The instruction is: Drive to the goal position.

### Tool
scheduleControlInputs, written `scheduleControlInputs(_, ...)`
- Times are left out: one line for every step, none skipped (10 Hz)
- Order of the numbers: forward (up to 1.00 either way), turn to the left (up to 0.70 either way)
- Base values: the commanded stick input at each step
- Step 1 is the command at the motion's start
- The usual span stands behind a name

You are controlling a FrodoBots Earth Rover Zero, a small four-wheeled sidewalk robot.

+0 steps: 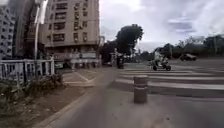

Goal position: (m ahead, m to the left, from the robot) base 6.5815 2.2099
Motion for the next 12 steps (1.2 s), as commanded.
scheduleControlInputs(0.7, 0.0)
scheduleControlInputs(0.7, 0.0)
scheduleControlInputs(0.7, 0.0)
scheduleControlInputs(0.7, 0.0)
scheduleControlInputs(0.7, 0.0)
scheduleControlInputs(0.7, 0.0)
scheduleControlInputs(0.7, 0.0)
scheduleControlInputs(0.7, 0.0)
scheduleControlInputs(0.7, 0.0)
scheduleControlInputs(0.0, 0.0)
scheduleControlInputs(0.0, 0.0)
scheduleControlInputs(0.0, 0.0)
